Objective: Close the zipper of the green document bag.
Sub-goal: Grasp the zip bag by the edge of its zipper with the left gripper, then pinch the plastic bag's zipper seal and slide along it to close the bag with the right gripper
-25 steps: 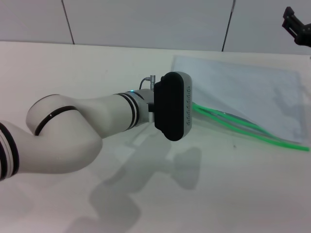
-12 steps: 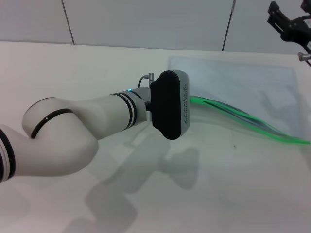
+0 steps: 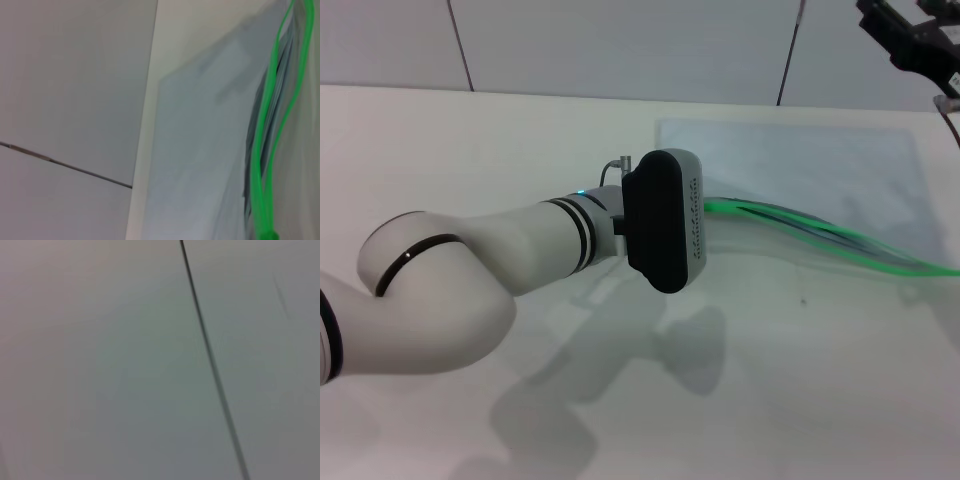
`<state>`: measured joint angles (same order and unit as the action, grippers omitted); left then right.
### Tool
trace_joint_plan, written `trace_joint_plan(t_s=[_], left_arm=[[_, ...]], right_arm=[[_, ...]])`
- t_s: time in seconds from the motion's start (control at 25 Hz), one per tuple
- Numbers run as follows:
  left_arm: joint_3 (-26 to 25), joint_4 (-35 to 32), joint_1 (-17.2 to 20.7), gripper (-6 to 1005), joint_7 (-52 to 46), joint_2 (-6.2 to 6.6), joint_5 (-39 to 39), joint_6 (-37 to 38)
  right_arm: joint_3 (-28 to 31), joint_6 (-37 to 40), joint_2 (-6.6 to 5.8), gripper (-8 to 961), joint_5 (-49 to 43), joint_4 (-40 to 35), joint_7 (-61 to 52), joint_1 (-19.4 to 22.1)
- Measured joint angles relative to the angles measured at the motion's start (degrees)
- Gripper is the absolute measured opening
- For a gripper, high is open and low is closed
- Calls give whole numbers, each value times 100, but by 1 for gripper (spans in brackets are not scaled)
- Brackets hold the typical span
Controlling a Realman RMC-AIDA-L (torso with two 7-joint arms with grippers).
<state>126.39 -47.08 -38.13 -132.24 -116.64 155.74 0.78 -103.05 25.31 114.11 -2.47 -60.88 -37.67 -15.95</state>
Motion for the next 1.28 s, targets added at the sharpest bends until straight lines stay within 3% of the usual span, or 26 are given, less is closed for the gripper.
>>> trace_joint_plan(t_s=[0.08,0.12,0.16,0.4,0.48,0.72,0.92,1.28], left_arm=[[-6,-11,0,60,0,1,0,-4],[-11,-15,0,57,-5,1,-1,-6],[-17,-17,0,54,-17,1,-1,-12],[-22,-37,16,57,-50,1,0,-80],[-24,-51,27,58,-51,1,0,-81],[-40,-232,120,60,-64,1,-7,-80],[-51,-403,165,63,-75,24,-136,-76],[-165,-602,237,67,-76,36,-158,-32]], right_arm=[[54,455,-92,816,-618,117,-848,12],[231,841,-134,816,-1366,274,-1644,-30],[231,841,-134,816,-1366,274,-1644,-30],[967,1548,-163,815,-4310,495,-3441,-312],[1254,1804,-119,815,-5143,500,-3798,-368],[2049,2173,210,795,-7259,337,-3970,-428],[1956,2191,224,774,-7990,49,-3672,-351],[1096,1711,250,767,-8104,-608,-2605,54]])
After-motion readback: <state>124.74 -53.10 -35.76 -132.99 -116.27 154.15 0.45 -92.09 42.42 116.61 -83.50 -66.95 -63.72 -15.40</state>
